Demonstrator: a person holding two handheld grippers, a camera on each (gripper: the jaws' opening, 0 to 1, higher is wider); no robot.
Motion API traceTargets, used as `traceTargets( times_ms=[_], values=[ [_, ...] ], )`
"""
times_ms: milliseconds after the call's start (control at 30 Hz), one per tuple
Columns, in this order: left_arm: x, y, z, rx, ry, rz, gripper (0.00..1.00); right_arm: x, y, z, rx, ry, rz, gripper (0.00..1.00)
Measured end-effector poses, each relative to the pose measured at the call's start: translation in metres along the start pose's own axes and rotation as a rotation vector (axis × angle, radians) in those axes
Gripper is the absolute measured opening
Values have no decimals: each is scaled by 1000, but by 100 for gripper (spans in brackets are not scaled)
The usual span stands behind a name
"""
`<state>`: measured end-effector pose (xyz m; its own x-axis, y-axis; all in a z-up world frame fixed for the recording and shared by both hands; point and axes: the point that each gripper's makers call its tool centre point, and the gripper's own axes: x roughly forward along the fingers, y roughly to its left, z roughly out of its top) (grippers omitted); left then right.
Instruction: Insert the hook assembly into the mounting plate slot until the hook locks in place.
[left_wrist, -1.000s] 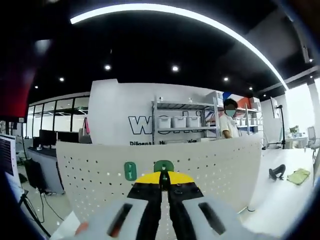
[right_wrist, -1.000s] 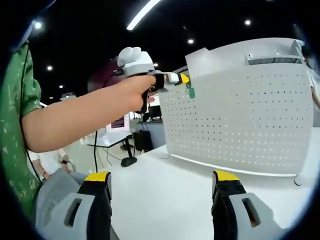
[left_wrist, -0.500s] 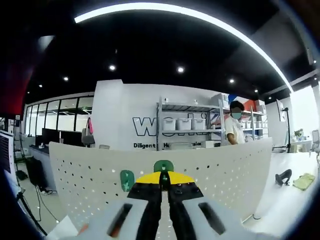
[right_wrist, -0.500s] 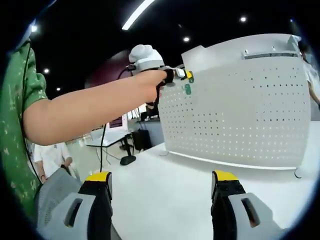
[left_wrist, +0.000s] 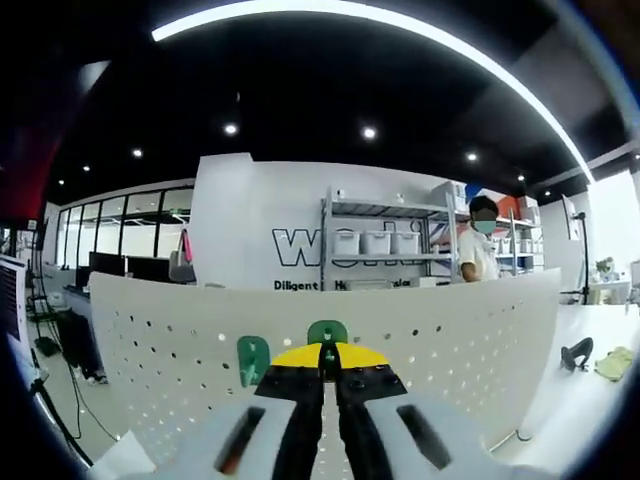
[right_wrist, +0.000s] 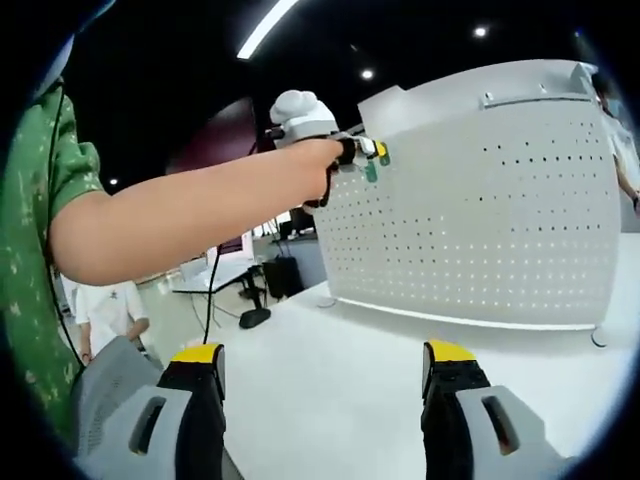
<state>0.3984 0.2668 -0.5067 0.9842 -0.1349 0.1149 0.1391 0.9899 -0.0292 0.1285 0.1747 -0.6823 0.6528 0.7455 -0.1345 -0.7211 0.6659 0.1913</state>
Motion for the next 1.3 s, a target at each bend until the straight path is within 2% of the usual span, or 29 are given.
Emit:
traceTargets(
  times_ms=[1300],
  values=[
    [15, 3, -11, 3, 26, 13, 3, 0, -7, 0, 20, -8, -12, 81]
  ],
)
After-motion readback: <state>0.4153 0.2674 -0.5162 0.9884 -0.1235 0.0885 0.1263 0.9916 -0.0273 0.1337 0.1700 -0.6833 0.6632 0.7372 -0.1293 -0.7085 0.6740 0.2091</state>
